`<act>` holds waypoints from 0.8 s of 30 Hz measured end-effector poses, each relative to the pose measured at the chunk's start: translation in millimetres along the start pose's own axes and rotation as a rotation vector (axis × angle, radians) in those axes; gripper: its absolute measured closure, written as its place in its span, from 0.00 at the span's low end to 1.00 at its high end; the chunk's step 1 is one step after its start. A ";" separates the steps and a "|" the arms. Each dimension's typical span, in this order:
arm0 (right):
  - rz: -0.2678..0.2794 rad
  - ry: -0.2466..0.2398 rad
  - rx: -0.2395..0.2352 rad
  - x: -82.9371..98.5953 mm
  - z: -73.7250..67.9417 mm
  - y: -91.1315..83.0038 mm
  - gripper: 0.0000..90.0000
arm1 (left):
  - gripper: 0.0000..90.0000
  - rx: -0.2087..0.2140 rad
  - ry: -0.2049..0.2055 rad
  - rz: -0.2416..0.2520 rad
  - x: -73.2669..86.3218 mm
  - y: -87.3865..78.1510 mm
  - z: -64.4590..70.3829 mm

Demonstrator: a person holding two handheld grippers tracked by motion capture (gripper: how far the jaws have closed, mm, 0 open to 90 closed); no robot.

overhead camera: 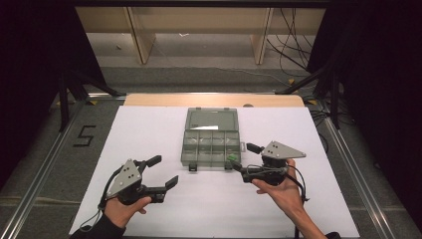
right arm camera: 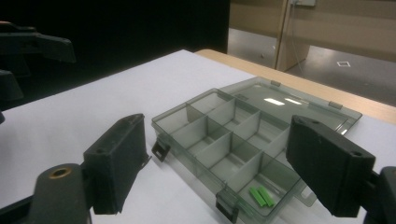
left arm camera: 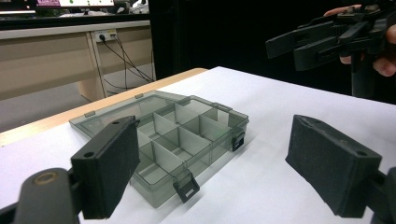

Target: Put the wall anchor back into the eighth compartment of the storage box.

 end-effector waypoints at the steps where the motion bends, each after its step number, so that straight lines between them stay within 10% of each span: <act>1: 0.007 -0.002 0.011 -0.2 0.3 -0.8 0.23 | 0.18 0.000 0.001 0.000 0.0 -0.1 -0.2; 24: 0.022 0.008 -0.028 8.2 -14.2 -15.1 0.20 | 0.18 -0.003 0.002 -0.003 1.0 0.1 -0.2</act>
Point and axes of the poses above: each handheld gripper's, and its own axes: y roughly forward along the jaws, x roughly out of its underside, z roughly to its right, the point moved 10 cm from there along y, roughly forward along the jaws, and after that the axes turned 2 degrees about x, right-handed, at the moved point
